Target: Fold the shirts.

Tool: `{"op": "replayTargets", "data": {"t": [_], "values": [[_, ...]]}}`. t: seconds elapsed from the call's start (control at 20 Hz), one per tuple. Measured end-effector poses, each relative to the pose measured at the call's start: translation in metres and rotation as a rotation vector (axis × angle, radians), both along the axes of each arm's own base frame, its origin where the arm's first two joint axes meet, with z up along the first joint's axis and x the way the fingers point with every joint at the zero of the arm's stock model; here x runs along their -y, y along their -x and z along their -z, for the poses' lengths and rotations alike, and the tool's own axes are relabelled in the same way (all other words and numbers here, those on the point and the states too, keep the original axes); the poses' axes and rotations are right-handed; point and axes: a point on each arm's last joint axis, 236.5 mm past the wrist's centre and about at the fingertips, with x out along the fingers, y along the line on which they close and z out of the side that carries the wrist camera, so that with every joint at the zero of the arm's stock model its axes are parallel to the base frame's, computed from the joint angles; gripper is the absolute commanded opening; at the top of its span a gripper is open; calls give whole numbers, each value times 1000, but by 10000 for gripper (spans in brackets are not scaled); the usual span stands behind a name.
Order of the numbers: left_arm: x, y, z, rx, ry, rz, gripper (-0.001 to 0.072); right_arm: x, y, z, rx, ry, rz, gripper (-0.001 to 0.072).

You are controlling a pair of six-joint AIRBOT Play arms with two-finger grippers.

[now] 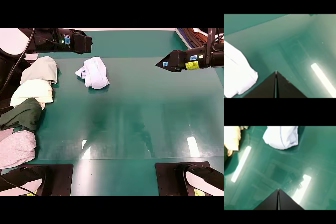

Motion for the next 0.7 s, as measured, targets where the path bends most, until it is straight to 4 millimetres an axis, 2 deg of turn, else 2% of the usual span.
{"op": "replayTargets", "data": {"t": [0.6, 0.65, 0.7], "values": [[0, -1, -2, 9, 6, -2, 28, 1, -3, -2, 27, 10, -8, 17], [0, -4, -6, 25, 15, -8, 207, 1, -4, -2, 35, 12, -8, 17], [0, -8, -8, 41, 21, -15, 576, 1, -5, -3, 40, 12, -7, 17]]}}
